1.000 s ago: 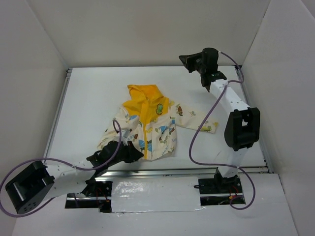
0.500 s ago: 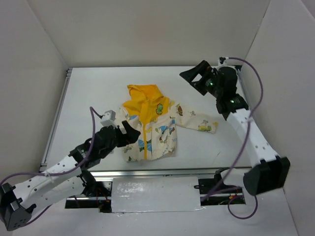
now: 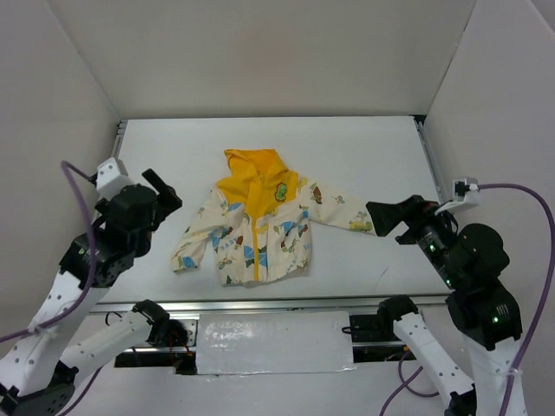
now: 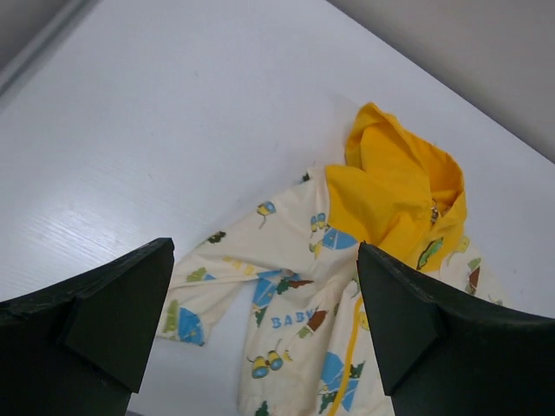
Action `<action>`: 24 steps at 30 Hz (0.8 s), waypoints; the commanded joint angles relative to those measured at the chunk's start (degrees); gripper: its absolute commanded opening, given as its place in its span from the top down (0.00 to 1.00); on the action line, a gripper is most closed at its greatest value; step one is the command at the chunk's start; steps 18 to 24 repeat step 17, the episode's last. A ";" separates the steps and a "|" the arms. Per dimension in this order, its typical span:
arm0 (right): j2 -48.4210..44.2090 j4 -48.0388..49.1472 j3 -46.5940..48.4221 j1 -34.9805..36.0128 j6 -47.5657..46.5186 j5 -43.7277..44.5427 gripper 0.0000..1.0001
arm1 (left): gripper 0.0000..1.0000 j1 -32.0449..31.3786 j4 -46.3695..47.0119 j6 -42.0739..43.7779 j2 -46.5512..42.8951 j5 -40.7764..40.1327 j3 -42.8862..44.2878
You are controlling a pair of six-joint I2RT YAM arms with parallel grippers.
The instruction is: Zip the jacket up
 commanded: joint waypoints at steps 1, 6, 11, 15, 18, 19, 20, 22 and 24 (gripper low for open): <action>-3.56 -10.30 2.33 1.04 -4.66 5.82 0.00 | 0.01 0.31 -8.38 6.08 -4.46 -6.95 3.31; -5.85 -16.99 5.68 1.21 -7.12 11.61 0.00 | 0.00 0.31 -9.79 10.13 -13.67 -6.35 -1.07; -7.88 -16.21 3.83 1.48 -7.13 10.56 0.00 | 0.01 0.40 -8.83 11.01 -18.70 -5.38 -6.44; -7.27 -15.59 3.65 1.57 -7.21 9.69 0.00 | 0.01 0.31 -8.12 12.33 -18.45 -4.84 -6.35; -6.83 -15.68 3.74 1.57 -7.30 8.98 0.00 | 0.01 0.31 -7.95 12.42 -18.01 -5.11 -6.53; -6.83 -15.68 3.74 1.57 -7.30 8.98 0.00 | 0.01 0.31 -7.95 12.42 -18.01 -5.11 -6.53; -6.83 -15.68 3.74 1.57 -7.30 8.98 0.00 | 0.01 0.31 -7.95 12.42 -18.01 -5.11 -6.53; -6.83 -15.68 3.74 1.57 -7.30 8.98 0.00 | 0.01 0.31 -7.95 12.42 -18.01 -5.11 -6.53; -6.83 -15.68 3.74 1.57 -7.30 8.98 0.00 | 0.01 0.31 -7.95 12.42 -18.01 -5.11 -6.53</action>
